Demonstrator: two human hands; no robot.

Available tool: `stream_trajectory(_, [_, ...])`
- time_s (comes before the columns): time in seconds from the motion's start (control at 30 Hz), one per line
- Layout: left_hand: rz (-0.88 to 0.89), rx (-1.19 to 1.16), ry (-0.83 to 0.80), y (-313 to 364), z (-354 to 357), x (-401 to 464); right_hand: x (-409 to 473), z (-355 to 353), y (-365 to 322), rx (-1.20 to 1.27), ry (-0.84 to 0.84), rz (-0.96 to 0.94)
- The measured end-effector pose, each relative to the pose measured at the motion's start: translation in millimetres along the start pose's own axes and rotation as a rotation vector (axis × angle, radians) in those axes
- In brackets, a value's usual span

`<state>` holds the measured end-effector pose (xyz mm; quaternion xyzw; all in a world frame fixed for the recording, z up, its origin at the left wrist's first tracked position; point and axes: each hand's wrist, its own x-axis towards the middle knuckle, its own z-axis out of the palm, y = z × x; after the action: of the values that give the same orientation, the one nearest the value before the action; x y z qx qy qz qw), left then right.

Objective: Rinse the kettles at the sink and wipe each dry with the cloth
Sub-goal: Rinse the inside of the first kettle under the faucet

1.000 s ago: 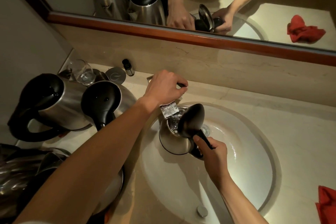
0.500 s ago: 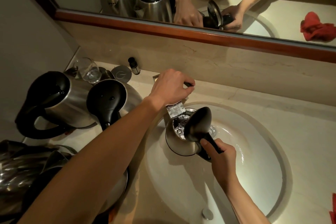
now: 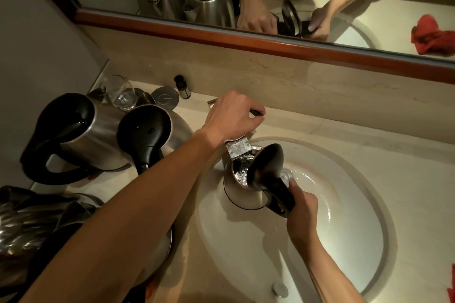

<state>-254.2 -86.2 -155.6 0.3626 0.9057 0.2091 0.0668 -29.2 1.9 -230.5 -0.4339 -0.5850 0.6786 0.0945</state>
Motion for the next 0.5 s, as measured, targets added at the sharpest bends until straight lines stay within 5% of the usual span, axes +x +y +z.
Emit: stream_trajectory(0.5, [0.006, 0.026, 0.003, 2.3, -1.1, -0.2, 1.9, -1.1, 5.6, -0.073, -0.016, -0.025])
